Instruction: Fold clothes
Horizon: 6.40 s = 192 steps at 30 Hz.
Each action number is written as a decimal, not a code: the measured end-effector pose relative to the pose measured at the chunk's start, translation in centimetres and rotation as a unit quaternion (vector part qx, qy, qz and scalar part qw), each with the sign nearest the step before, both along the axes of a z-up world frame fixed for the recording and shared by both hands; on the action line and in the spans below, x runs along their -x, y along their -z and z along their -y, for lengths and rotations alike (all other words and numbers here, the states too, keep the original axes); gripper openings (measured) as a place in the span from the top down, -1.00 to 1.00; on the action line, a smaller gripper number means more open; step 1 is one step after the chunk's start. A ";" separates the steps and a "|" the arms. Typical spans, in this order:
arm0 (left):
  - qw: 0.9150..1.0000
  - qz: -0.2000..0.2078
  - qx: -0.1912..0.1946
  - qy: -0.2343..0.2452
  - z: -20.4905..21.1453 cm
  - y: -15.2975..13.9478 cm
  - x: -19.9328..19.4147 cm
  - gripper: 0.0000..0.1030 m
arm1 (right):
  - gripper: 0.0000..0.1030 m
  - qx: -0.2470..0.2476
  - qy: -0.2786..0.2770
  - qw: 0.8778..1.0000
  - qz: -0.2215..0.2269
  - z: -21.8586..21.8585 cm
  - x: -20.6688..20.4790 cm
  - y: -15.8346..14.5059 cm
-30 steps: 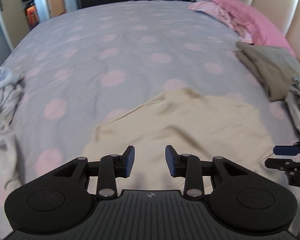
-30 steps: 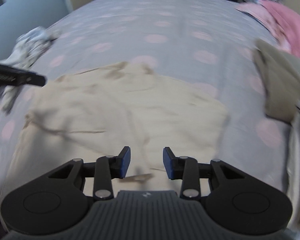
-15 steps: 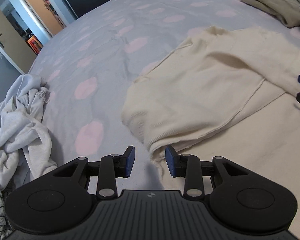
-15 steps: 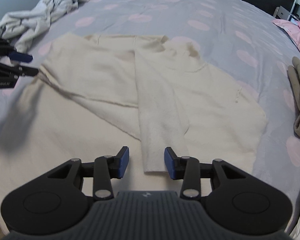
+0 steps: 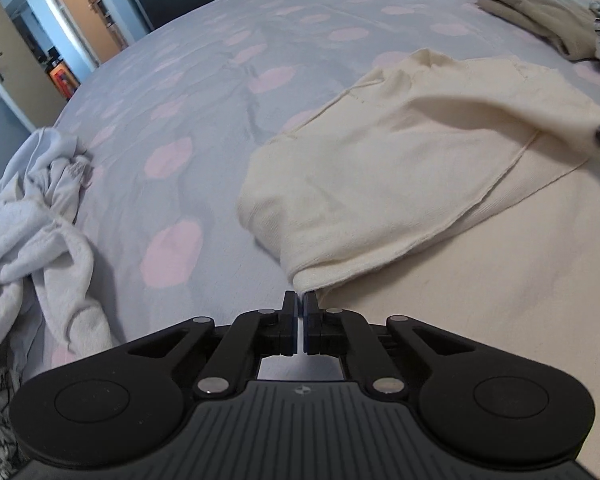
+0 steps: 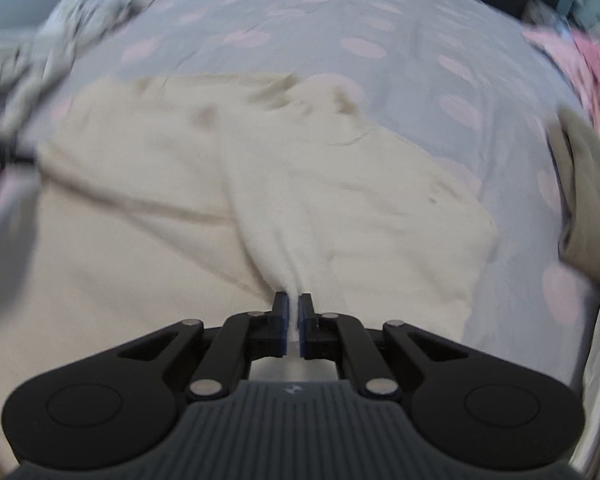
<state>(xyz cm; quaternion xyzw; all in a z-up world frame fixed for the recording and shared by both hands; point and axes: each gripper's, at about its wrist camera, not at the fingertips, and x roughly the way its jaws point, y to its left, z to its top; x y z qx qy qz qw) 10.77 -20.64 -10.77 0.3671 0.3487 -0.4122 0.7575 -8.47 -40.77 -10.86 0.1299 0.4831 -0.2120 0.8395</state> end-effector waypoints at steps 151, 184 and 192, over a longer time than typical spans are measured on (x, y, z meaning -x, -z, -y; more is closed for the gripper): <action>0.975 -0.176 0.052 -0.127 8.9 -2.3 -11.3 0.52 | 0.97 -0.123 0.263 0.955 0.062 13.2 2.0 2.0; 0.965 -0.216 0.026 -0.147 5.9 -0.5 -10.9 0.28 | 0.37 -0.169 0.319 0.930 0.073 14.3 7.5 2.5; 0.958 -0.260 0.025 -0.119 5.0 -0.1 -9.4 0.57 | 0.83 -0.188 0.304 0.931 0.077 13.4 7.9 2.9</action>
